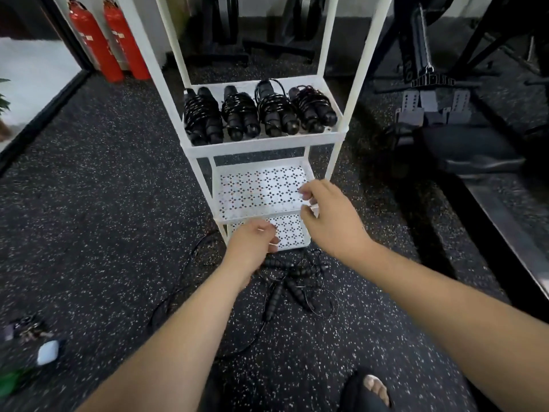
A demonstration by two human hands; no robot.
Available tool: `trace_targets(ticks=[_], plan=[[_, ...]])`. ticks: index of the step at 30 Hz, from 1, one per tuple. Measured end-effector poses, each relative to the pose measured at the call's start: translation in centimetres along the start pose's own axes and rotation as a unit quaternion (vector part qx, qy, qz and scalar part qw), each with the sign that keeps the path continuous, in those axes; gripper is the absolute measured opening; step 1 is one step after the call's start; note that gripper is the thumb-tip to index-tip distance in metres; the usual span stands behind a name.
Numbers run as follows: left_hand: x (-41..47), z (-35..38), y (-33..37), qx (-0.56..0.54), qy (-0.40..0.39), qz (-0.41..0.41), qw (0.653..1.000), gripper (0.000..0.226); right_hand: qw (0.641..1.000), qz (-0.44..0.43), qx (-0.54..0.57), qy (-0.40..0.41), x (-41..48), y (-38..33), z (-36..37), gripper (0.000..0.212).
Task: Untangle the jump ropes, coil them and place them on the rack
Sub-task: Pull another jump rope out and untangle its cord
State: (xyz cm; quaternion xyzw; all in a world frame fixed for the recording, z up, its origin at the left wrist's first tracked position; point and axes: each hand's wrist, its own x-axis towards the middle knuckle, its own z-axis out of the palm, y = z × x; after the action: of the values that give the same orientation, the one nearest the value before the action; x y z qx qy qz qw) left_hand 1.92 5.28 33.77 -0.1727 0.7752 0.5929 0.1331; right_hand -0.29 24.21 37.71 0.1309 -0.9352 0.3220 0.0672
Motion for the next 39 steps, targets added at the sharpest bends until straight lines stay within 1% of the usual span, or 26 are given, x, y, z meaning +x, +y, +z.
trace_targets(ticks=[2,5,9,13,17,22,24,26,29,31,33,36,38,39], plan=[[1.2,1.5,-3.3,0.061,-0.014,-0.021,0.998,0.012,0.998,0.048,0.007,-0.05,-2.6,2.4,2.4,0.025],[3.9,3.8,-7.9,0.169,-0.024,-0.044,0.984,0.017,0.988,0.099,0.007,-0.116,-5.9,6.1,5.5,0.02],[7.2,6.9,-14.8,0.308,-0.059,-0.052,0.948,0.029,0.968,0.153,0.005,-0.2,-7.6,10.4,7.8,0.018],[9.3,9.6,-21.1,0.369,-0.083,-0.083,0.922,0.037,0.96,0.189,0.027,-0.205,-9.1,13.0,9.5,0.015],[10.8,11.3,-25.1,0.414,-0.073,-0.097,0.902,0.046,0.95,0.212,0.044,-0.223,-10.6,14.6,11.2,0.014],[12.8,12.3,-31.2,0.474,-0.069,-0.131,0.868,0.048,0.942,0.24,0.073,-0.225,-10.8,15.3,12.7,0.012],[12.3,12.0,-31.9,0.466,-0.074,-0.155,0.868,0.05,0.94,0.244,0.079,-0.224,-10.6,15.0,13.2,0.013],[11.9,11.4,-32.3,0.464,-0.074,-0.155,0.869,0.051,0.94,0.245,0.089,-0.221,-10.3,14.5,13.4,0.014],[12.0,11.3,-32.8,0.462,-0.07,-0.146,0.872,0.045,0.94,0.236,0.095,-0.228,-9.8,13.7,13.8,0.016],[12.1,11.3,-32.5,0.455,-0.079,-0.154,0.873,0.04,0.938,0.237,0.101,-0.233,-9.7,13.3,14.1,0.015],[12.0,11.5,-31.8,0.444,-0.091,-0.167,0.875,0.039,0.935,0.241,0.104,-0.24,-9.5,13.0,14.2,0.014],[11.8,11.4,-29.6,0.403,-0.136,-0.213,0.88,0.037,0.928,0.258,0.112,-0.243,-9.2,12.3,13.6,0.012],[11.9,11.2,-28.0,0.351,-0.157,-0.266,0.884,0.03,0.922,0.267,0.107,-0.26,-8.6,12.3,13.3,0.012],[11.8,11.0,-26.9,0.309,-0.161,-0.287,0.892,0.023,0.918,0.27,0.102,-0.273,-8.5,12.1,12.9,0.012]])
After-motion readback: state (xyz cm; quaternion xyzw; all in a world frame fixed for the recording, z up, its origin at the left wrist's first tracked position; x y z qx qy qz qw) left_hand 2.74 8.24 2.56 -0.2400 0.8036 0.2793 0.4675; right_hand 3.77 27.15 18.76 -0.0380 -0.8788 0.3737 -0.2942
